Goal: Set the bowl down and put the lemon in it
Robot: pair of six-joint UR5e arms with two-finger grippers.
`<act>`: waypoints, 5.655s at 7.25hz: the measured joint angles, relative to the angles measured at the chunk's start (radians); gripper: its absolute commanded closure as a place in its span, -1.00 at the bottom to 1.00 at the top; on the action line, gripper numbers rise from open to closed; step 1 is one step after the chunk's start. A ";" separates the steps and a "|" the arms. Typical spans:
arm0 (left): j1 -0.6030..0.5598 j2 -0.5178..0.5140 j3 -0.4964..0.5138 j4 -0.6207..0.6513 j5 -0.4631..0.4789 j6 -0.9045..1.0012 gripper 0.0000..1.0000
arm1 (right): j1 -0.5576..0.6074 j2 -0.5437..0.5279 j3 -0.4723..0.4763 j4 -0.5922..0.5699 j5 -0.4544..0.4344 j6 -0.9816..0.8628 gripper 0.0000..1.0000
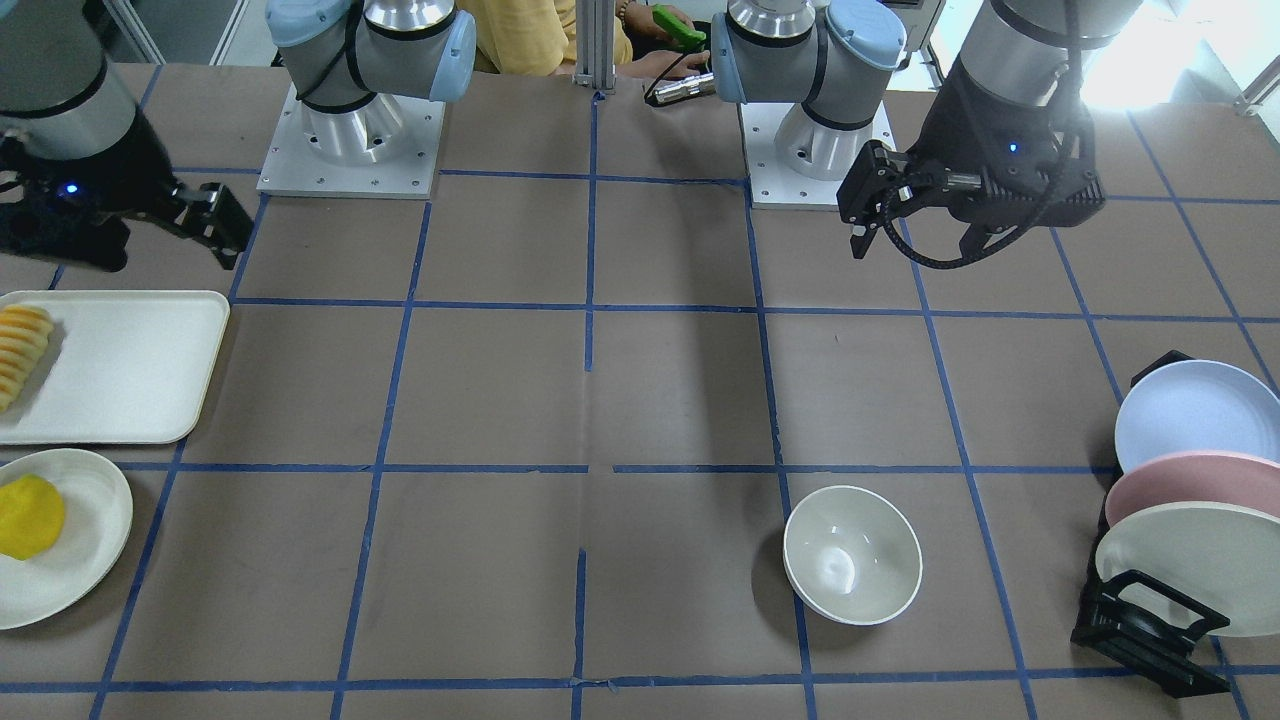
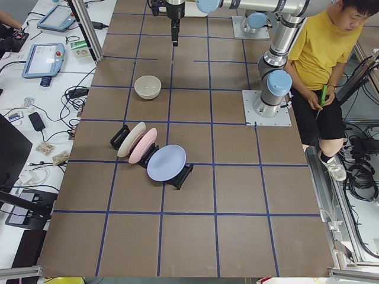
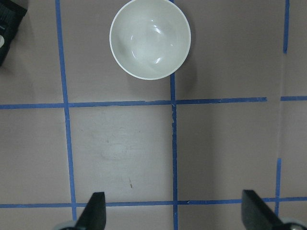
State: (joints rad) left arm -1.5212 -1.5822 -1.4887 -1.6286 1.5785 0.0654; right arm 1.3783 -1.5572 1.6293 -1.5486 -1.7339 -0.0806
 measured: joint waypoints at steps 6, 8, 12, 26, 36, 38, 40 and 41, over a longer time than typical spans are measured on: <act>0.013 -0.192 0.006 0.192 -0.049 0.025 -1.00 | -0.235 0.252 -0.001 -0.298 0.082 -0.365 -1.00; 0.030 -0.335 0.011 0.333 -0.052 0.036 -1.00 | -0.280 0.338 -0.002 -0.408 0.089 -0.481 -1.00; 0.135 -0.533 0.027 0.519 -0.055 0.128 -0.96 | -0.312 0.468 -0.003 -0.588 0.089 -0.621 -1.00; -0.050 -0.442 -0.107 0.555 -0.214 -0.028 1.00 | -0.275 0.357 -0.017 -0.382 0.112 -0.518 1.00; -0.270 -0.456 -0.238 0.719 -0.146 -0.335 -0.91 | 0.084 0.207 -0.015 -0.215 0.226 -0.007 1.00; -0.251 -0.397 -0.203 0.652 -0.127 -0.324 -0.93 | 0.180 0.205 -0.017 -0.231 0.229 0.076 1.00; -0.218 -0.307 -0.107 0.410 -0.063 -0.253 -1.00 | 0.259 0.213 -0.017 -0.276 0.237 0.173 1.00; -0.184 -0.256 -0.065 0.295 -0.036 -0.178 -1.00 | 0.292 0.224 -0.016 -0.302 0.253 0.231 1.00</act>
State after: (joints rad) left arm -1.7052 -1.8387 -1.5536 -1.3336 1.5428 -0.1125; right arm 1.6699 -1.3335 1.6134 -1.8508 -1.4805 0.1504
